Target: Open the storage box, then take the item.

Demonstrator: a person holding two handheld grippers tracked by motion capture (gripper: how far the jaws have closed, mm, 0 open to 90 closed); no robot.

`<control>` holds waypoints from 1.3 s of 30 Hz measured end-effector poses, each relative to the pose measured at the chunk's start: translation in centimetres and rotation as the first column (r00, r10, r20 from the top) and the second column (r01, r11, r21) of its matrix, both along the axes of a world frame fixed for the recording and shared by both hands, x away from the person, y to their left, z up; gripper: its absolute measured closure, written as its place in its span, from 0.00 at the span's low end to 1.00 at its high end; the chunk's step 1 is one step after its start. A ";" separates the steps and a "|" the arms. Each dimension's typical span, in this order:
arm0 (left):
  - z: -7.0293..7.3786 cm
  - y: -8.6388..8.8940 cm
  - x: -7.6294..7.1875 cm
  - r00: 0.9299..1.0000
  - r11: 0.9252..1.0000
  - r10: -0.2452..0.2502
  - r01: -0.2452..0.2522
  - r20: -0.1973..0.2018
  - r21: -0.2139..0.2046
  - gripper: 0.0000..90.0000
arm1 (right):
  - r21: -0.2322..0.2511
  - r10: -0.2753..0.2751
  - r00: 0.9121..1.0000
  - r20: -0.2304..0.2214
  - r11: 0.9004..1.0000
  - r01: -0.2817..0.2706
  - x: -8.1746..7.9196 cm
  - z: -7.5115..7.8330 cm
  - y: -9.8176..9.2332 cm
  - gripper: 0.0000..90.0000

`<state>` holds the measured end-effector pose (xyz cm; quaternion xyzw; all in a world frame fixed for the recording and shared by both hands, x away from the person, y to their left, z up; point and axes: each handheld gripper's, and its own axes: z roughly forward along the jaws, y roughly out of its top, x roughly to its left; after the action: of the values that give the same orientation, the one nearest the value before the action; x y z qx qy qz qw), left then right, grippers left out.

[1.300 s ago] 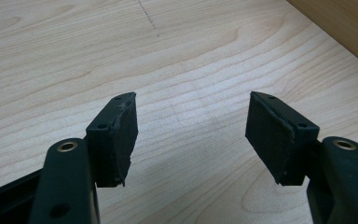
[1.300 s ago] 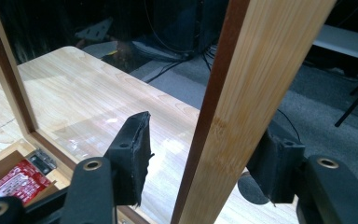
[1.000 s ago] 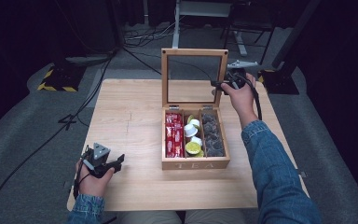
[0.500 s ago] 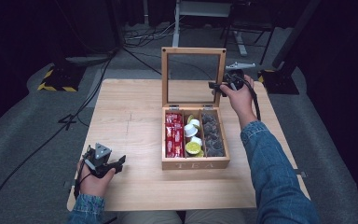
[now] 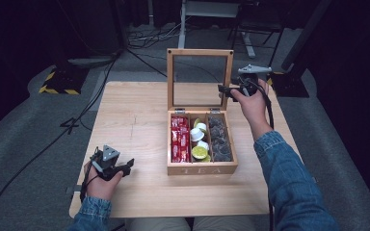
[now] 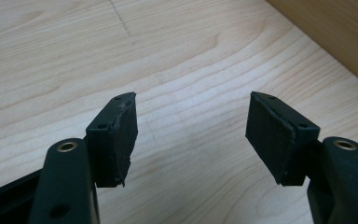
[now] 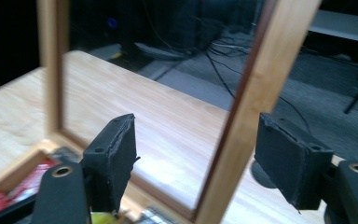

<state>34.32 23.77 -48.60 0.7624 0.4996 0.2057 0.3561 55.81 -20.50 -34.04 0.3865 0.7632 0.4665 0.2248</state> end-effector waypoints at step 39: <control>-1.4 -1.3 0.4 0.994 0.994 -0.083 0.088 -0.074 0.065 0.32 | 0.023 0.261 0.961 -0.089 0.965 -0.260 -9.5 -0.8 6.6 0.46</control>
<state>34.71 22.50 -50.01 0.8017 0.4715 0.1797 0.3203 46.31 -13.89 -34.87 0.3048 0.8144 0.4780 0.1242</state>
